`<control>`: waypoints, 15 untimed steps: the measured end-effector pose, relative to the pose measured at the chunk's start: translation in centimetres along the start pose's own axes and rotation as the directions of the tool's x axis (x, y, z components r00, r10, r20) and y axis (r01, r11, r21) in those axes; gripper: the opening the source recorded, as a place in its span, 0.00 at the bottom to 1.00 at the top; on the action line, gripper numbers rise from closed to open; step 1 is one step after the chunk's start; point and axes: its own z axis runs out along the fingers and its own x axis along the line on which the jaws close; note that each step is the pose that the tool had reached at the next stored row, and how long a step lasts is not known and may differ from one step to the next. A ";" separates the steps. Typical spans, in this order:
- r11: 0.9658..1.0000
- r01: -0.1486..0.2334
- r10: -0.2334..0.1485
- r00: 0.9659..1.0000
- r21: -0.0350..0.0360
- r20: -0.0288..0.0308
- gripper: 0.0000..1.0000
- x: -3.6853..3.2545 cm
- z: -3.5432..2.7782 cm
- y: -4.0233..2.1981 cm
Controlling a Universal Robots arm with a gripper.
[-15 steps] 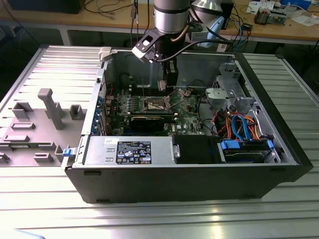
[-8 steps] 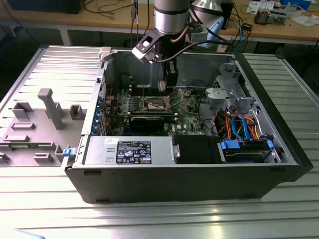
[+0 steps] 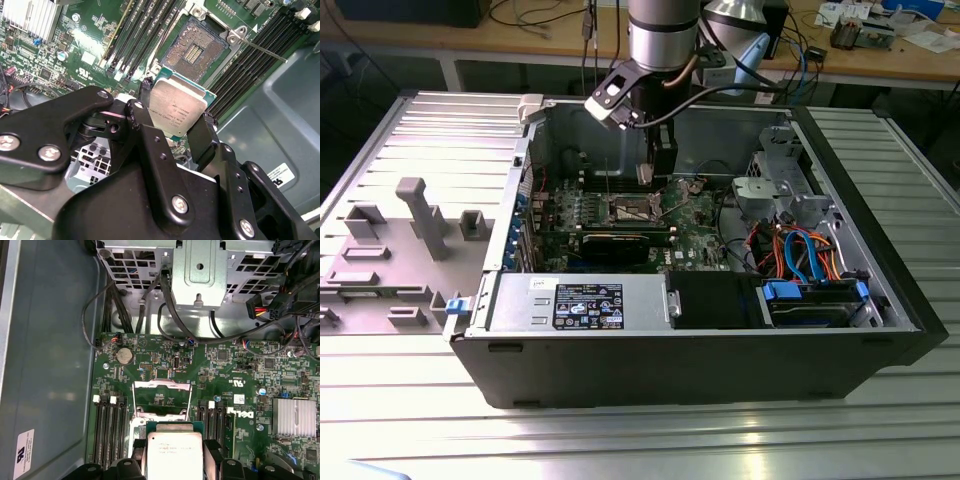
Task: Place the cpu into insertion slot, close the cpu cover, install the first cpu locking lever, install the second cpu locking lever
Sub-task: 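Place the cpu into insertion slot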
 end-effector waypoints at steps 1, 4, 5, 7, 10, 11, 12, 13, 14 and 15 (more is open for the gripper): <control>1.000 0.000 0.000 1.000 0.000 0.000 0.54 0.00 0.02 0.00; 1.000 0.000 0.000 1.000 0.000 0.000 0.54 0.00 0.04 0.00; 1.000 0.000 0.000 1.000 0.000 0.000 0.54 0.00 0.06 -0.01; 1.000 0.000 0.000 1.000 0.000 0.000 0.54 0.00 0.10 -0.03; 1.000 0.000 0.000 1.000 0.000 0.000 0.54 0.00 0.22 -0.10; 1.000 -0.001 0.001 1.000 0.000 0.000 0.54 0.00 0.25 -0.12; 1.000 -0.008 0.008 1.000 0.000 0.001 0.54 0.00 0.45 -0.19; 1.000 -0.011 0.011 1.000 0.000 0.001 0.54 0.00 0.73 -0.22; 1.000 -0.011 0.011 1.000 0.000 0.001 0.54 0.00 0.80 -0.22; 1.000 -0.011 0.011 1.000 0.000 0.001 0.54 0.00 0.81 -0.22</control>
